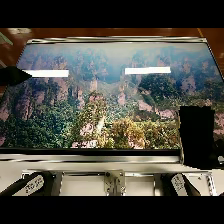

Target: Fold the shirts.

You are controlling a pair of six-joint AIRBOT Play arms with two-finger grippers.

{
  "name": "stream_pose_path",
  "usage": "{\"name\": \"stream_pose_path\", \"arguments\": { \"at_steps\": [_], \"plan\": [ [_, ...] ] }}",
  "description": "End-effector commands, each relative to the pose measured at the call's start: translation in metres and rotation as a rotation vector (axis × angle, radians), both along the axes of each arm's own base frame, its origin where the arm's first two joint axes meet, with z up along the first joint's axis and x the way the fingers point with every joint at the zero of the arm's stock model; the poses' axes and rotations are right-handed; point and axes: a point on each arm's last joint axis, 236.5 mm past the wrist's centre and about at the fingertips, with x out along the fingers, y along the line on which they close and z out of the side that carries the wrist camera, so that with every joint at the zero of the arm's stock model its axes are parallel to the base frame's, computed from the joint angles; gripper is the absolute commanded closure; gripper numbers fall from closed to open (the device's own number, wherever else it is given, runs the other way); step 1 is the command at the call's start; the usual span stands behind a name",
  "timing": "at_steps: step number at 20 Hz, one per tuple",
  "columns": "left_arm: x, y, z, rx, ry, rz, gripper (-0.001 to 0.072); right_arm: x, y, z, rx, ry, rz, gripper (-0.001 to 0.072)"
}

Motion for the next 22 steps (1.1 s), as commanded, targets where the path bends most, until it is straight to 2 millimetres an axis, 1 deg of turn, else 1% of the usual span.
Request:
{"name": "stream_pose_path", "arguments": {
  "at_steps": [1,2,3,4,5,6,7,8,9,10,11,12,14,16,18,20,22],
  "plan": [
    [-0.001,-0.006,-0.002,0.015,0.005,-0.018,0.0669,0.052,-0.031,0.031,-0.134,-0.229,0.075,0.0382],
    [-0.003,-0.012,-0.012,0.074,0.026,-0.04,0.067,0.094,-0.043,0.061,-0.203,-0.413,0.12,0.0386],
    [-0.005,-0.016,-0.029,0.152,0.08,-0.042,0.067,0.131,-0.049,0.094,-0.26,-0.579,0.181,0.0384],
    [-0.007,-0.022,-0.047,0.232,0.141,-0.042,0.0669,0.164,-0.048,0.13,-0.318,-0.73,0.236,0.0312],
    [-0.011,-0.032,-0.067,0.319,0.207,-0.058,0.0668,0.188,-0.039,0.155,-0.348,-0.826,0.295,0.0191],
    [-0.018,-0.046,-0.087,0.391,0.265,-0.112,0.064,0.206,-0.02,0.168,-0.346,-0.876,0.38,0.0028],
    [-0.027,-0.065,-0.107,0.45,0.324,-0.191,0.042,0.215,0.004,0.166,-0.314,-0.876,0.476,0.0026],
    [-0.034,-0.083,-0.122,0.487,0.368,-0.249,0.0115,0.217,0.031,0.154,-0.261,-0.825,0.573,0.0026],
    [-0.037,-0.098,-0.136,0.506,0.405,-0.265,0.0034,0.213,0.053,0.138,-0.213,-0.745,0.663,0.0025],
    [-0.04,-0.112,-0.145,0.521,0.424,-0.282,0.0035,0.206,0.07,0.118,-0.167,-0.632,0.73,0.0025],
    [-0.041,-0.12,-0.154,0.538,0.438,-0.289,0.0037,0.199,0.084,0.1,-0.123,-0.525,0.786,0.0025],
    [-0.042,-0.124,-0.162,0.554,0.459,-0.288,0.0039,0.197,0.097,0.086,-0.081,-0.456,0.827,0.0025],
    [-0.047,-0.125,-0.179,0.567,0.526,-0.29,0.0039,0.204,0.124,0.066,-0.002,-0.405,0.88,0.0025],
    [-0.055,-0.12,-0.183,0.579,0.57,-0.297,0.0039,0.21,0.146,0.053,0.044,-0.38,0.94,0.0026],
    [-0.053,-0.119,-0.18,0.574,0.56,-0.289,0.0039,0.213,0.161,0.046,0.063,-0.366,0.986,0.0025],
    [-0.047,-0.12,-0.179,0.565,0.534,-0.281,0.0038,0.214,0.172,0.045,0.07,-0.367,1.018,0.0025],
    [-0.04,-0.125,-0.177,0.548,0.502,-0.276,0.0038,0.215,0.176,0.045,0.068,-0.373,1.033,0.0026]
  ]
}}
